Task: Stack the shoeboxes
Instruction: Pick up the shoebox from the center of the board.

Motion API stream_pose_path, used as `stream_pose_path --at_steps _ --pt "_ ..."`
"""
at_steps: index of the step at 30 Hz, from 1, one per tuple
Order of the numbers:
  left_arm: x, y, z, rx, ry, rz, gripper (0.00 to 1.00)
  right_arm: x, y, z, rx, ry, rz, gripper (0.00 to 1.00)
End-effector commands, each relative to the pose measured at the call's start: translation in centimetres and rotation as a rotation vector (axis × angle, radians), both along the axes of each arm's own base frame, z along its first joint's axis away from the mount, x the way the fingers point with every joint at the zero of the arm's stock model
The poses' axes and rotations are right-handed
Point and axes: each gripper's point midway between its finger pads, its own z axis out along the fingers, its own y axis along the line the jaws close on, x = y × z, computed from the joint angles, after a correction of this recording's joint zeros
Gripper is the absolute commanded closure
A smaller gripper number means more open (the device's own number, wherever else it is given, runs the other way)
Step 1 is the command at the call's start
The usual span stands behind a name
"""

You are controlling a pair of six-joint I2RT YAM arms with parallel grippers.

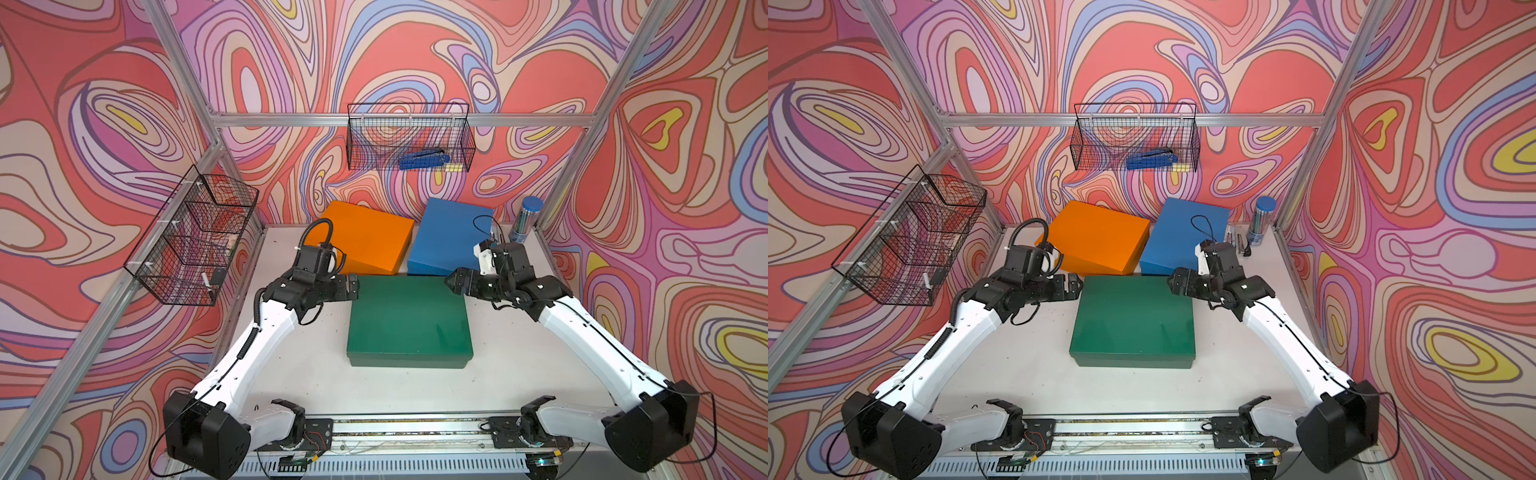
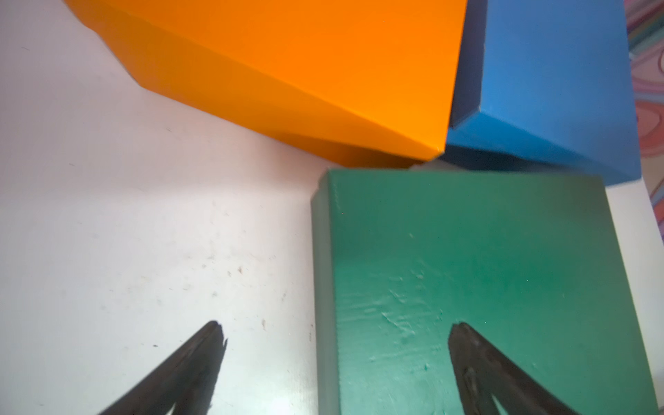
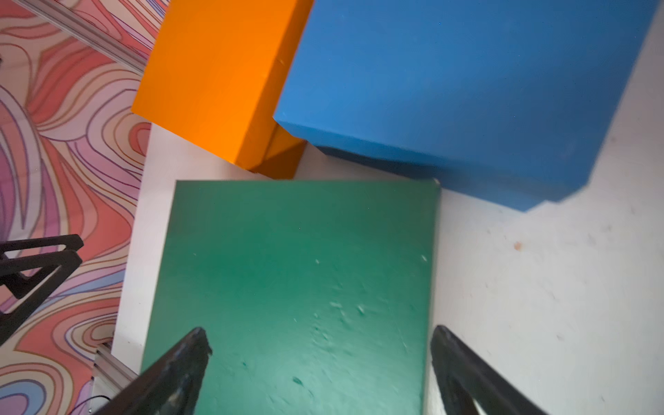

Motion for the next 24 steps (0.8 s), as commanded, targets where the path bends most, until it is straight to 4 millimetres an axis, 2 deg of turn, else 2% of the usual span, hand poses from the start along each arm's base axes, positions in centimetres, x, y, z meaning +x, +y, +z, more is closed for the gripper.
stream_pose_path --at_steps 1,6,11,13,17,24 --pt "2.7 2.3 0.6 0.067 -0.018 0.02 0.0 3.4 2.7 0.0 0.009 -0.032 0.025 0.02" --pt "7.9 3.9 1.1 0.128 -0.057 0.043 0.0 7.9 5.3 -0.3 -0.02 -0.087 -0.019 0.02" --pt "12.8 5.4 0.3 0.186 -0.069 0.074 0.0 10.8 7.6 -0.9 -0.035 -0.108 -0.055 0.02" --pt "14.4 5.8 -0.3 0.22 -0.063 0.078 0.0 11.6 8.4 -1.2 -0.036 -0.117 -0.066 0.02" --pt "17.4 6.8 -1.3 0.267 -0.069 0.097 0.0 13.2 10.2 -2.8 -0.041 -0.104 -0.078 0.01" --pt "21.5 8.7 -2.1 0.3 -0.075 0.113 0.0 15.3 12.5 -4.2 -0.05 -0.098 -0.079 0.02"
